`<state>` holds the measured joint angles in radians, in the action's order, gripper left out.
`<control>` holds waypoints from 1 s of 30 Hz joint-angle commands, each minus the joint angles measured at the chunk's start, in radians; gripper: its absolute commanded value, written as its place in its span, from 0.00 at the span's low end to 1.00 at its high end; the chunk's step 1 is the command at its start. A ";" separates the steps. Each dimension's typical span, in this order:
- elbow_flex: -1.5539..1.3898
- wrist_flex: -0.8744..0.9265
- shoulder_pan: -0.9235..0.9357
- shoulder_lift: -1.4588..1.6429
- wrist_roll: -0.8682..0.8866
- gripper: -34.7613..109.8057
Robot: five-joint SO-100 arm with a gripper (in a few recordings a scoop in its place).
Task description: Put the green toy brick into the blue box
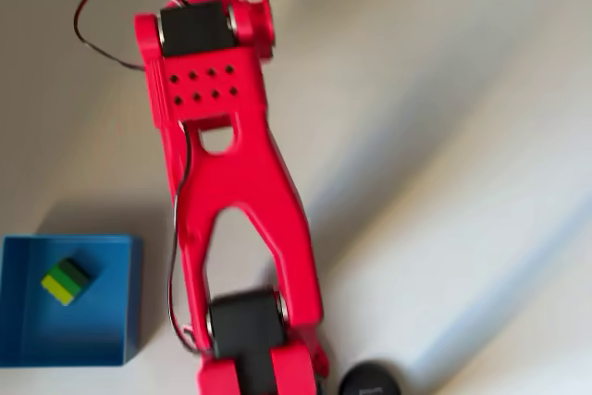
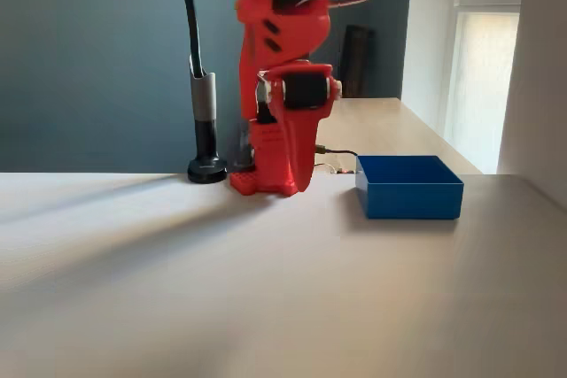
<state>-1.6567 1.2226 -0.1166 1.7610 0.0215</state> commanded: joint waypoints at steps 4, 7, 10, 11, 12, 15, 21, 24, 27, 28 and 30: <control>-0.290 -0.147 0.040 0.400 -0.006 0.24; -0.483 -0.210 0.058 0.568 -0.028 0.24; -0.673 -0.255 0.074 0.741 -0.051 0.24; -0.733 -0.265 0.078 0.796 -0.055 0.24; -0.792 -0.275 0.083 0.854 -0.058 0.24; -0.951 -0.290 0.094 1.015 -0.071 0.24; -1.181 -0.296 0.114 1.267 -0.077 0.24; -1.266 -0.296 0.127 1.350 -0.083 0.24; -1.339 -0.296 0.144 1.411 -0.100 0.24; -1.359 -0.296 0.150 1.428 -0.104 0.24; -1.393 -0.295 0.156 1.459 -0.117 0.24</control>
<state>-3.0204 0.9434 0.0169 3.1539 -0.0706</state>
